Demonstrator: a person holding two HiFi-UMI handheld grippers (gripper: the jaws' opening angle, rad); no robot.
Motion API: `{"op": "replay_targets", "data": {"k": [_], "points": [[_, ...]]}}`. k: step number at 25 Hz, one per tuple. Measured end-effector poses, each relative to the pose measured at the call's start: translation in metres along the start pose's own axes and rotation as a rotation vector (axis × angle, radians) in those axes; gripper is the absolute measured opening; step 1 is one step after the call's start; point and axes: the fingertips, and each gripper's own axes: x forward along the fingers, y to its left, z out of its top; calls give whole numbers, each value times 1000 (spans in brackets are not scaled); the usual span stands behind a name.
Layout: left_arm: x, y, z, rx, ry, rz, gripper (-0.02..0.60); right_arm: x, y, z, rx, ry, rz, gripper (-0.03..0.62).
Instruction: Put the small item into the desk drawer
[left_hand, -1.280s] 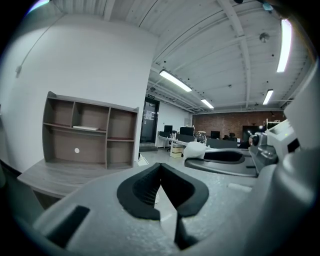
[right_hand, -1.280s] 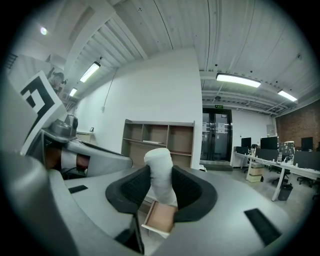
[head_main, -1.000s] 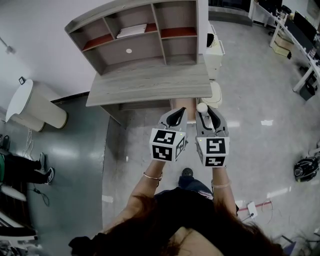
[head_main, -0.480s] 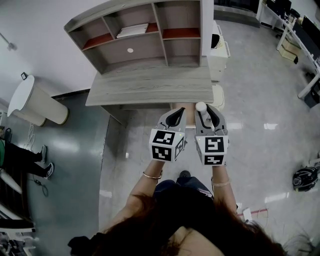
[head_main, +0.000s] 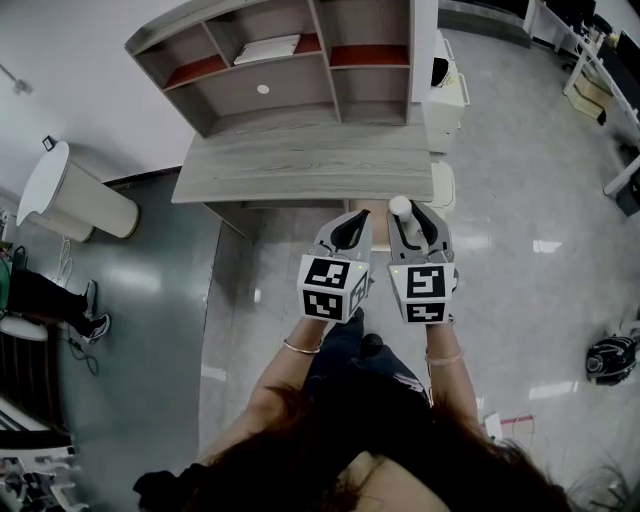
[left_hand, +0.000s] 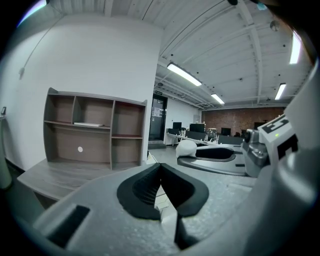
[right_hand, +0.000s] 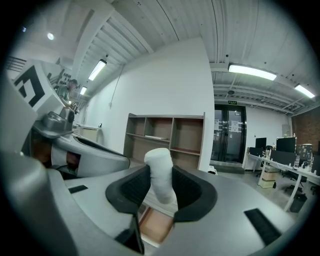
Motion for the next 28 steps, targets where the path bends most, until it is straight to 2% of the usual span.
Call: {"op": "replay_targets", "data": {"k": [13, 28], "points": [[26, 39, -17, 11, 23, -31, 15, 49, 11, -20, -67, 69, 4, 126], [65, 79, -43, 10, 55, -88, 15, 100, 17, -61, -198, 172, 15, 127]]}}
